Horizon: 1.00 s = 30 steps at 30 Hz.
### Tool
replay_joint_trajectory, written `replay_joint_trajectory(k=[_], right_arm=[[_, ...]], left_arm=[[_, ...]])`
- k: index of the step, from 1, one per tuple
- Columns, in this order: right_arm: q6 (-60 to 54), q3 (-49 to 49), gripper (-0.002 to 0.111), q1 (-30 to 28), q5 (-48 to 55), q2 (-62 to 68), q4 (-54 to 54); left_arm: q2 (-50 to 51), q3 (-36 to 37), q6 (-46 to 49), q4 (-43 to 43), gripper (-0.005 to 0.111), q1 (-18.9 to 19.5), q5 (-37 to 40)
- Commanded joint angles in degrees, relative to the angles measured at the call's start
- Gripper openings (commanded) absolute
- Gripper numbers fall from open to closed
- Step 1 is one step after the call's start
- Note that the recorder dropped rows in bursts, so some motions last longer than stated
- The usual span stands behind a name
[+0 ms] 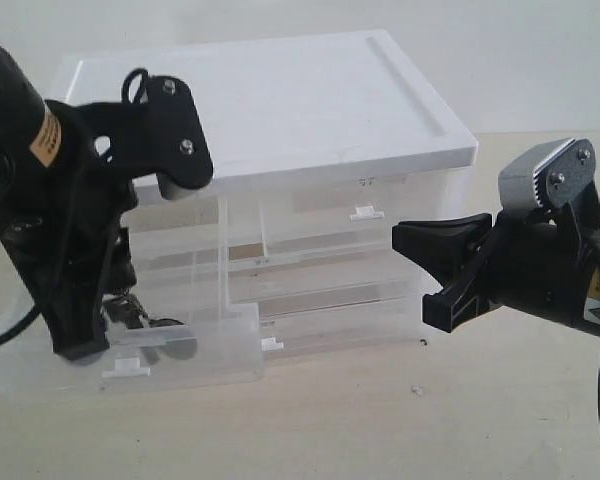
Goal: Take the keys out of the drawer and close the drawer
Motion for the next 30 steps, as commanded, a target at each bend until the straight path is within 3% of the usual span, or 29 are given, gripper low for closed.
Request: replay_joint_trajectory(k=[1, 6, 12, 18, 23, 30], right_arm=[[0.3, -0.2, 0.000, -0.1, -0.6, 0.0, -0.4], [0.3, -0.2, 0.000, -0.1, -0.6, 0.0, -0.4], [0.3, -0.2, 0.000, -0.1, -0.6, 0.0, -0.4], [0.3, -0.2, 0.000, -0.1, -0.3, 0.0, -0.4], [0.3, -0.2, 0.000, -0.1, -0.1, 0.0, -0.4], [0.3, -0.2, 0.000, -0.1, -0.1, 0.0, -0.4]], left_arm=[[-3.8, -2.4, -0.3, 1.8, 0.004, -0.2, -2.6], [-7.6, -2.8, 1.3, 0.1, 0.004, -0.5, -5.0], [-10.3, -5.9, 1.4, -0.2, 0.004, -8.5, -7.2], [-7.7, -11.1, 2.8, -0.1, 0.004, -12.8, -11.8], [-2.8, -11.8, 3.2, -0.1, 0.004, -13.0, -16.8], [5.3, -11.8, 3.4, 1.6, 0.004, -12.9, -16.5]])
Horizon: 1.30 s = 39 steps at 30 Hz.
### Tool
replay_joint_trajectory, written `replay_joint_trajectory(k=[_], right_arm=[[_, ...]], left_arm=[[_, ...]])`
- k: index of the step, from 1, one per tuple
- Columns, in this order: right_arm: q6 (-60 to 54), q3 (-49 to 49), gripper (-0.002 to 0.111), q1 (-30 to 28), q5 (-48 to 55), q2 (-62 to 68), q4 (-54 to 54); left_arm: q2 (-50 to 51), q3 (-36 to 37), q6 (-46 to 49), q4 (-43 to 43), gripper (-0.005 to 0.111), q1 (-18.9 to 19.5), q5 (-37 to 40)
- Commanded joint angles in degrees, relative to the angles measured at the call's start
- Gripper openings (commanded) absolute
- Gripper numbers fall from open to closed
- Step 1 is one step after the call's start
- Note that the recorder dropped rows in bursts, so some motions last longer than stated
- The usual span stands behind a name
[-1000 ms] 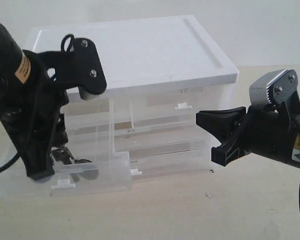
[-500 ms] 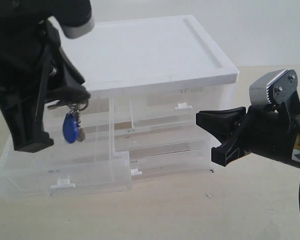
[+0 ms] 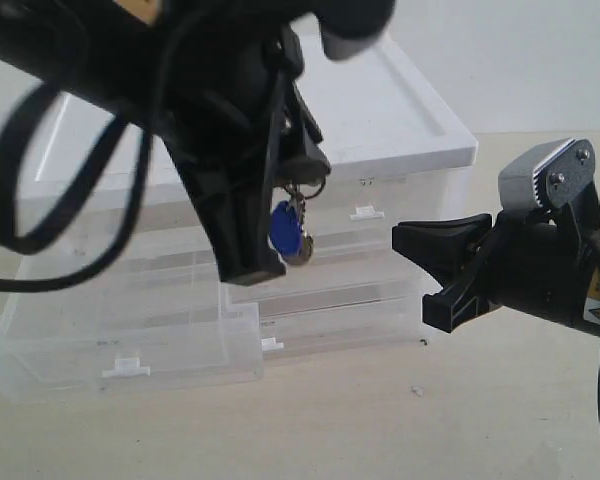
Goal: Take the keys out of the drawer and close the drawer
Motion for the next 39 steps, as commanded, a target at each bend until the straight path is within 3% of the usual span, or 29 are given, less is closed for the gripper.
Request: replay_joint_trajectory(k=[1, 5, 12, 22, 29, 39], right_arm=[[0.1, -0.2, 0.000, -0.1, -0.1, 0.0, -0.3], [0.1, -0.2, 0.000, -0.1, 0.3, 0.0, -0.3], [0.6, -0.2, 0.000, -0.1, 0.3, 0.0, -0.3], [0.8, -0.2, 0.000, -0.1, 0.3, 0.0, -0.5], [1.1, -0.2, 0.000, -0.1, 0.3, 0.0, -1.1], [1.3, -0.2, 0.000, -0.1, 0.3, 0.0, -1.2]], left_arm=[[4.8, -0.3, -0.1, 1.5, 0.004, -0.2, -0.5], [8.3, -0.3, -0.5, 1.8, 0.004, -0.2, 0.9], [9.5, -0.3, -8.0, 11.0, 0.004, -0.2, 6.7], [9.5, -0.3, -11.4, 11.4, 0.005, -0.1, 6.6], [9.5, -0.3, -13.4, 12.8, 0.036, 0.5, 6.5], [9.5, -0.3, -13.4, 12.3, 0.036, 0.5, 4.3]])
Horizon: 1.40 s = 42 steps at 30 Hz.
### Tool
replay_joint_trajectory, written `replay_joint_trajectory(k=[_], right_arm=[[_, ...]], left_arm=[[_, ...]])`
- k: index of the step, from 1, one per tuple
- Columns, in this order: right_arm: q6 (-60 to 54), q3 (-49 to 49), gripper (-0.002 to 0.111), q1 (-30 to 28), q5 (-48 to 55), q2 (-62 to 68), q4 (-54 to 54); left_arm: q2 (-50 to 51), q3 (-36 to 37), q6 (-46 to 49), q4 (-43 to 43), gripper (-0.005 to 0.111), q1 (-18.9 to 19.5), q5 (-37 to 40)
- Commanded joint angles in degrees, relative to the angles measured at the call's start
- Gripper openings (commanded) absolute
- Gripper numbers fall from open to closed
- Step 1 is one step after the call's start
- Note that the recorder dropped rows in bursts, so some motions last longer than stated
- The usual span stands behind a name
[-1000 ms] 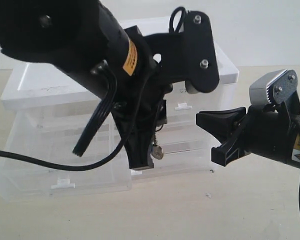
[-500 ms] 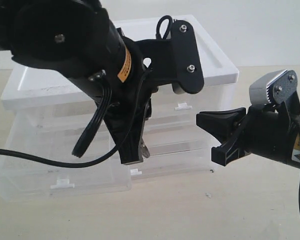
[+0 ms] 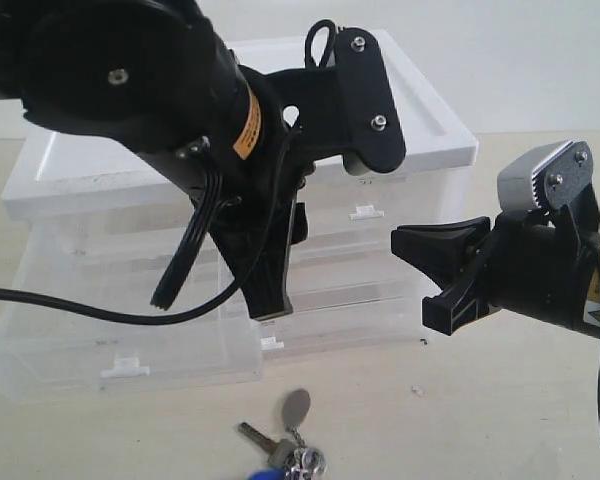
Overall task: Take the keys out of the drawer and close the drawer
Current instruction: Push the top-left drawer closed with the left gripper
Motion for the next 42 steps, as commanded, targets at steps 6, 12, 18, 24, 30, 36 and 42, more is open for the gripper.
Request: replay_joint_trajectory(k=[6, 12, 18, 24, 30, 36, 42], right_arm=[[0.4, -0.2, 0.000, -0.1, -0.2, 0.0, -0.3], [0.4, -0.2, 0.000, -0.1, -0.2, 0.0, -0.3], [0.4, -0.2, 0.000, -0.1, -0.2, 0.0, -0.5], [0.5, -0.2, 0.000, -0.1, -0.3, 0.0, -0.8], [0.5, -0.2, 0.000, -0.1, -0.7, 0.0, -1.2], [0.7, -0.2, 0.000, -0.1, -0.7, 0.0, -1.2], [0.9, -0.2, 0.000, -0.1, -0.8, 0.0, -1.9]], left_arm=[[-4.0, -0.3, -1.1, -1.7, 0.005, -2.3, -1.7], [-13.6, 1.5, -0.6, -14.2, 0.004, -10.1, 3.4], [-19.4, 13.8, -12.3, -12.6, 0.004, -17.9, 9.0], [-20.7, 27.4, -30.4, 2.7, 0.004, -18.1, 11.2], [-20.9, 35.9, -42.3, 16.2, 0.004, -18.1, 5.5], [-20.9, 36.4, -47.2, 22.0, 0.004, -18.1, 5.0], [-20.6, 37.3, -51.5, 29.1, 0.004, -15.6, 5.7]])
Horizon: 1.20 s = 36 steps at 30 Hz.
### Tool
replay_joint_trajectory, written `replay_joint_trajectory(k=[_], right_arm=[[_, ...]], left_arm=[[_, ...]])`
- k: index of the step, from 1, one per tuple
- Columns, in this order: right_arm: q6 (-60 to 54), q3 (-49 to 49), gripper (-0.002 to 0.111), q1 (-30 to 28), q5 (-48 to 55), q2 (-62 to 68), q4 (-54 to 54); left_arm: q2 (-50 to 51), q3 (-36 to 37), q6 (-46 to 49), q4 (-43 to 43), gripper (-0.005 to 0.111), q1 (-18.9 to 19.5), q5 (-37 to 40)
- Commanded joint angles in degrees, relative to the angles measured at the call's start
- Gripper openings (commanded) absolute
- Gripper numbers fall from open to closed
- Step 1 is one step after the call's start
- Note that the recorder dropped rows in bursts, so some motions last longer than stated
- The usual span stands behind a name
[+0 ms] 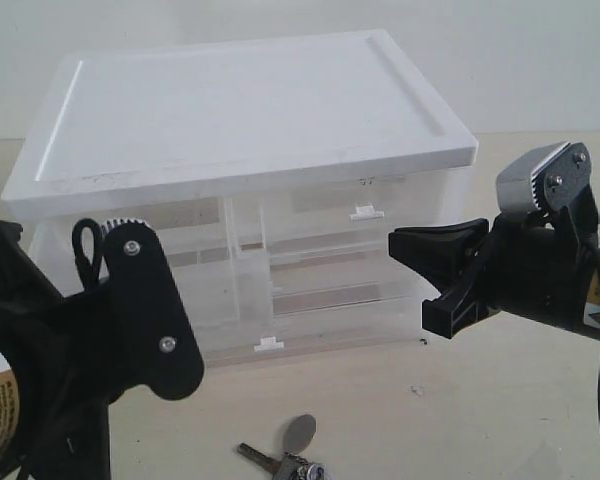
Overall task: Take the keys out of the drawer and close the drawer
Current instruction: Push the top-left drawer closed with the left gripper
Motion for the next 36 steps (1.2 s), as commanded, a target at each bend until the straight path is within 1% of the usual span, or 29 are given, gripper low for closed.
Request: replay_joint_trajectory(k=[1, 4, 6, 11, 14, 16, 18, 19, 22, 24, 27, 29, 31, 32, 34, 36], right_arm=[[0.2, -0.2, 0.000, -0.1, -0.6, 0.0, -1.1], [0.6, -0.2, 0.000, -0.1, -0.8, 0.0, -1.3], [0.6, -0.2, 0.000, -0.1, -0.8, 0.0, -1.3], [1.0, -0.2, 0.000, -0.1, -0.9, 0.0, -1.6], [1.0, -0.2, 0.000, -0.1, -0.9, 0.0, -2.0], [1.2, -0.2, 0.000, -0.1, -0.9, 0.0, -1.9], [1.2, -0.2, 0.000, -0.1, -0.9, 0.0, -1.9], [1.2, -0.2, 0.000, -0.1, -0.9, 0.0, -1.9], [1.2, -0.2, 0.000, -0.1, -0.9, 0.0, -1.9], [1.2, -0.2, 0.000, -0.1, -0.9, 0.0, -1.9], [1.2, -0.2, 0.000, -0.1, -0.9, 0.0, -1.9], [1.2, -0.2, 0.000, -0.1, -0.9, 0.0, -1.9], [1.2, -0.2, 0.000, -0.1, -0.8, 0.0, -2.2], [1.3, -0.2, 0.000, -0.1, -1.1, 0.0, -2.9], [1.3, 0.0, 0.000, -0.1, -3.6, -0.7, -5.3], [-0.4, 1.0, 0.000, -0.1, -6.2, -2.9, -6.7]], left_arm=[[-0.3, 1.0, -3.2, 3.8, 0.004, 3.3, 0.6], [-0.3, 1.0, -3.7, 5.2, 0.004, 5.5, 1.5], [-0.3, 1.0, -5.9, 6.4, 0.004, 6.9, 0.8], [-0.3, 1.0, -10.4, 10.6, 0.004, 10.6, -5.6], [0.0, 1.0, -12.2, 13.6, 0.004, 13.7, -9.4], [1.0, 1.0, -14.3, 14.5, 0.004, 16.2, -9.7], [1.8, 1.0, -14.4, 14.5, 0.004, 16.8, -9.7], [1.8, 1.0, -14.4, 14.9, 0.004, 16.8, -9.7], [1.8, 1.0, -20.3, 20.6, 0.004, 16.8, -8.9], [1.8, 1.0, -20.6, 22.7, 0.004, 16.8, -8.9], [1.8, 1.1, -21.0, 22.8, 0.004, 16.8, -9.2], [1.7, 1.1, -21.1, 21.1, 0.004, 16.4, -10.3], [0.2, 1.1, -19.9, 16.5, 0.004, 13.8, -13.5], [-1.2, 1.4, -19.2, 14.4, 0.004, 11.6, -13.9], [-3.3, 2.3, -19.7, 13.9, 0.004, 8.6, -13.9], [-6.5, 3.2, -24.8, 14.0, 0.004, 5.7, -11.9]])
